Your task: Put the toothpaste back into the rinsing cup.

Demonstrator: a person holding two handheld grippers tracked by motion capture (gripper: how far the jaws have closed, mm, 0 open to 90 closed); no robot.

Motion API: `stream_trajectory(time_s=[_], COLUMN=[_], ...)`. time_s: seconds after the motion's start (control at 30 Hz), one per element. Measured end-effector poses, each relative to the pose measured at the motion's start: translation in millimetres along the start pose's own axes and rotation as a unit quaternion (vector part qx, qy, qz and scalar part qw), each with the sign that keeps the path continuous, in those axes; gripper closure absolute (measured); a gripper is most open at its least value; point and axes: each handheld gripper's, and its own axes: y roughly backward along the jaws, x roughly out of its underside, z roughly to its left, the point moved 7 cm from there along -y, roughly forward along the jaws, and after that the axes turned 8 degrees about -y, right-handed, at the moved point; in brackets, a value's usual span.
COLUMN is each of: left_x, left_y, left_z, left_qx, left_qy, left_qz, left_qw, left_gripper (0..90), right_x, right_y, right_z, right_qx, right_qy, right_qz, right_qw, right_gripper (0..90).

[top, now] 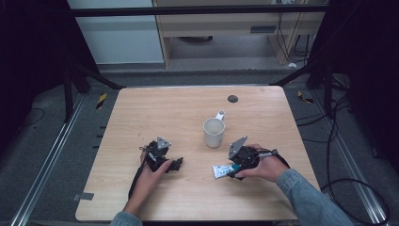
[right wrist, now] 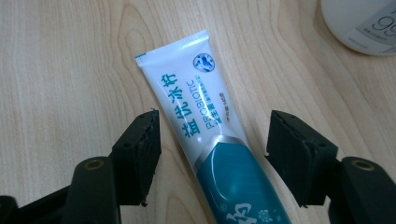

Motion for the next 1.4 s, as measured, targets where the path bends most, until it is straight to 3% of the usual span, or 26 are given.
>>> stream_trajectory(time_s=[0.33, 0.97, 1.13, 1.4], left_x=[0.0, 0.0, 0.1, 0.1], left_y=[0.1, 0.0, 0.1, 0.1], left_z=[0.0, -0.1, -0.1, -0.1], left_qx=[0.0, 0.0, 0.0, 0.0], left_qy=[0.0, 0.0, 0.0, 0.0], left_qz=[0.0, 0.0, 0.0, 0.0], left_qw=[1.0, 1.0, 1.0, 1.0], left_gripper=[0.0, 0.0, 0.0, 0.0], right_x=[4.3, 6.6, 4.4, 2.8], right_y=[-8.0, -5.2, -1.3, 1.3], right_z=[-2.6, -7.6, -9.7, -10.0], right_qx=[-0.007, -0.014, -0.013, -0.01], right_qy=[0.007, 0.02, 0.005, -0.012], right_qz=[0.017, 0.011, 0.002, 0.006], right_qw=[0.9998, 0.9996, 0.9999, 0.9999], right_gripper=[42.8, 60.8, 71.7, 76.3])
